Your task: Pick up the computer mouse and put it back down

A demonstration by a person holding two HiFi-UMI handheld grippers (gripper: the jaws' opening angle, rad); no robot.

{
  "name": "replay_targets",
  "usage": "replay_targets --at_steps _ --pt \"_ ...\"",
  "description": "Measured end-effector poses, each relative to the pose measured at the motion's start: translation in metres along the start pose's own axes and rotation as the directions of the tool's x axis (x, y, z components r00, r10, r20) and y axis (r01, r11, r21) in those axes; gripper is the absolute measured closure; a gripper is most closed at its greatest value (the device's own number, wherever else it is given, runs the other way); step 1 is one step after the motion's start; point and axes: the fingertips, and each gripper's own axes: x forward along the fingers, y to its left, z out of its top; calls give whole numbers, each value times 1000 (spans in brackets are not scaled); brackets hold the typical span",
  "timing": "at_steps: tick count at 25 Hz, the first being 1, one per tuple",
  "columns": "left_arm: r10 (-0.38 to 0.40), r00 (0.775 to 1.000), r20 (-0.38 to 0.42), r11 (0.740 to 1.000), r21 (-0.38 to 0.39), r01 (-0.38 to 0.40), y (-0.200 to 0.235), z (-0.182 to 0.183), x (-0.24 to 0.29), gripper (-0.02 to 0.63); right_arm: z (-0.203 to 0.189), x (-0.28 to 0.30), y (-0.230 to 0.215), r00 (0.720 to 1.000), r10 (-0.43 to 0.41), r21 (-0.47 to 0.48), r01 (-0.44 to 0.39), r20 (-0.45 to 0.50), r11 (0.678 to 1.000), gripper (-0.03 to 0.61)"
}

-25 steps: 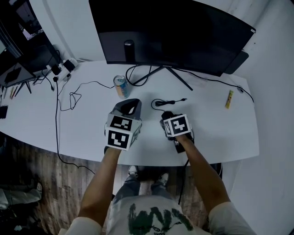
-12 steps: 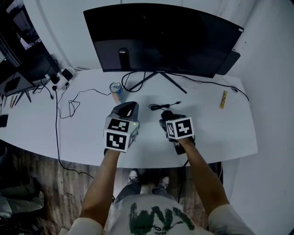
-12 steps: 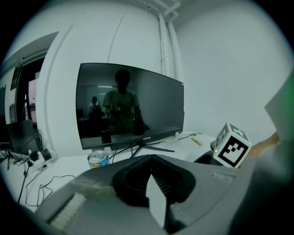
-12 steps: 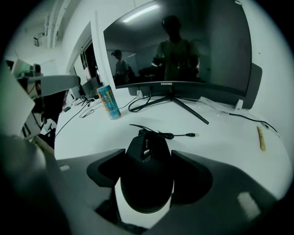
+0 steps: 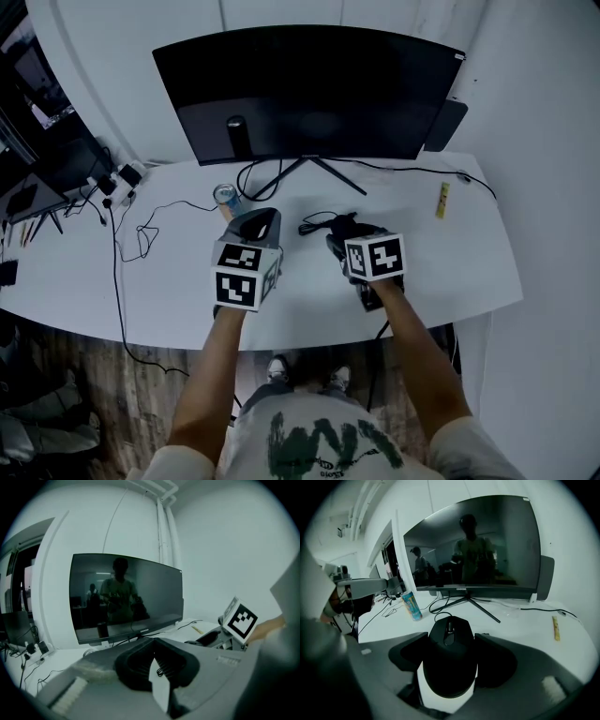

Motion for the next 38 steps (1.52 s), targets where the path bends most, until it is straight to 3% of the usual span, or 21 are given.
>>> replay_targets --at_steps 25,38 --pt "-38 997 64 999 31 36 -25 44 2 611 85 -97 -34 962 -94 15 93 257 996 268" --pt "-48 997 68 998 30 46 -33 50 3 611 93 -113 -40 952 -125 12 127 278 992 268"
